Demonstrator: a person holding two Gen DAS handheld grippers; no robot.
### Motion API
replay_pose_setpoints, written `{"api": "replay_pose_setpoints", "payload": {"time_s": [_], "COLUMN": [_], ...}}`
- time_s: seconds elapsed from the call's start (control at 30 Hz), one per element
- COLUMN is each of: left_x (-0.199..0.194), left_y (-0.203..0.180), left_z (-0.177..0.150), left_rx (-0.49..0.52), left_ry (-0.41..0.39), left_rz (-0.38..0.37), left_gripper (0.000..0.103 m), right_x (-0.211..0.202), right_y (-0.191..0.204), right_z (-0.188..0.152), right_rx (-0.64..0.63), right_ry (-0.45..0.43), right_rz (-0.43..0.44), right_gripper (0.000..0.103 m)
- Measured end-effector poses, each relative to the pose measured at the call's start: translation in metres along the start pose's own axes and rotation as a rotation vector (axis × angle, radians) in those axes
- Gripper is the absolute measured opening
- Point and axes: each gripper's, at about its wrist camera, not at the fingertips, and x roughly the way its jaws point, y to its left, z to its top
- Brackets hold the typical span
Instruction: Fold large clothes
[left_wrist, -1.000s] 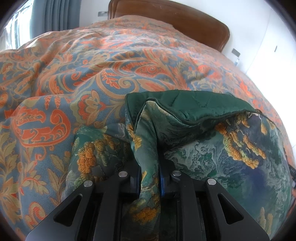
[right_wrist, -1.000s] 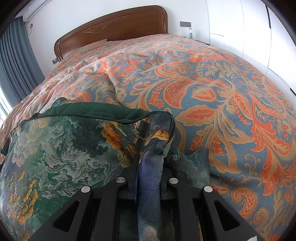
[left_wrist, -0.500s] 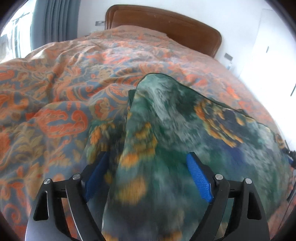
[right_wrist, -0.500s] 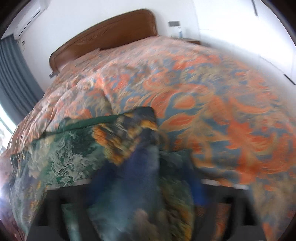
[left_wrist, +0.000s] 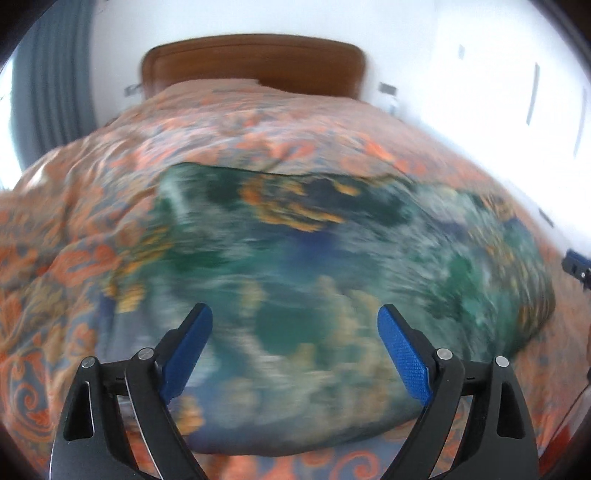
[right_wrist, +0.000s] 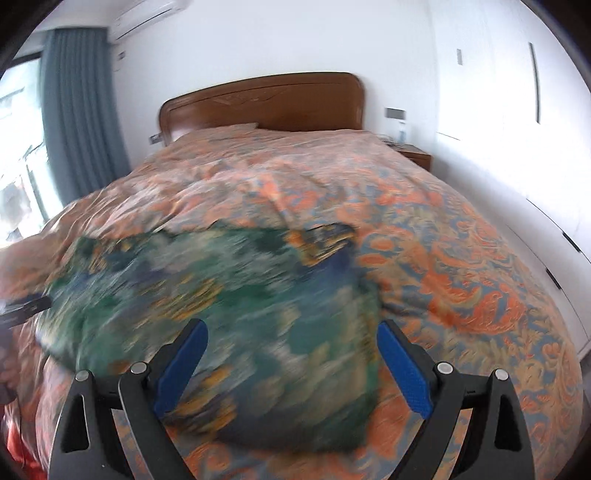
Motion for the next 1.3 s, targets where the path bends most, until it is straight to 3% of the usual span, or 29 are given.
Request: {"api": "replay_pose_setpoints", "payload": {"time_s": [0.3,0.5,0.87,1.13,1.3], "left_x": [0.009,0.018,0.086,0.113,0.111], "left_y": [-0.034,-0.001,0.066,0.085,0.096], "left_z": [-0.006,0.009,0.063,0.083,0.094], "left_rx": [0.067,-0.005,-0.166,-0.196,-0.253], "left_ry": [0.052,0.093,0.213,0.226,0.202], "left_rz": [-0.008,0.002,0.09,0.136,0.146], "left_gripper": [0.094,0.096,0.097,0.097,0.096], "right_x": [0.011,-0.006,-0.024,-0.031,-0.034], "right_y": [0.033,0.029,0.022,0.014,0.007], "right_z": [-0.034,-0.04,-0.052,-0.067,-0.076], "right_rx": [-0.086,-0.071,0.029,0.089,0.125], "right_ry": [0.063,0.048,0.072,0.094,0.108], "right_rz": [-0.014,-0.008,0.032,0.028,0.014], "right_gripper": [0.095,0.095,0.095,0.095,0.095]}}
